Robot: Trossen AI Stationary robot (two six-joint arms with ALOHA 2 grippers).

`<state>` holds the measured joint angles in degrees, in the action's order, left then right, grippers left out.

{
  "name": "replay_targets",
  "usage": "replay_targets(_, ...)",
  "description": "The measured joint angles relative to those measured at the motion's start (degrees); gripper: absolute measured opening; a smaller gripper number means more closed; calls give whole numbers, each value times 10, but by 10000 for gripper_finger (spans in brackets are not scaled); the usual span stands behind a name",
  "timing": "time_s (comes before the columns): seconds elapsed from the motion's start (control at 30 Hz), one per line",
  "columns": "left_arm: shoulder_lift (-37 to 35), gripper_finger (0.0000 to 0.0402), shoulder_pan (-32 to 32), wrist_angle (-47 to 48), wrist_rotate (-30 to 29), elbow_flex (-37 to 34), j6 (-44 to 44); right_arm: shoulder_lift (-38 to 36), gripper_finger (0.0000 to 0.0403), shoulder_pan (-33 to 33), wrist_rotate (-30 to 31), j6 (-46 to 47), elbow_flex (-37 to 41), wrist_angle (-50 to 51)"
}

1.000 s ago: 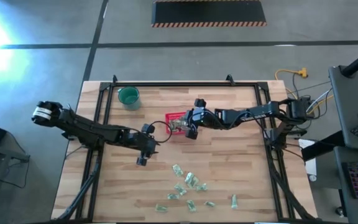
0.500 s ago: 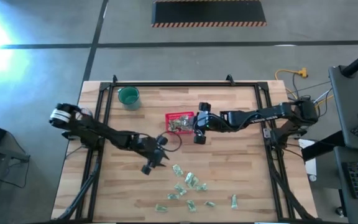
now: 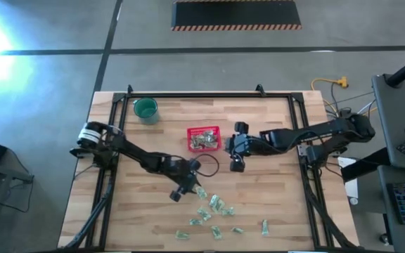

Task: Pick and place items into bin
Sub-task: Put the stevia packet into the red bin

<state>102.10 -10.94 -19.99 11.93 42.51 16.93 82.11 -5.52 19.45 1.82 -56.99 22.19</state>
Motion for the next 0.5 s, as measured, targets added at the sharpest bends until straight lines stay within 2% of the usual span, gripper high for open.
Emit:
replay_targets(0.33,30,139,1,-5,22,15,-1,-4,94,-20,0,2,6,6)
replay_targets(0.5,30,117,1,-2,22,15,-1,-4,85,-21,0,4,7,10)
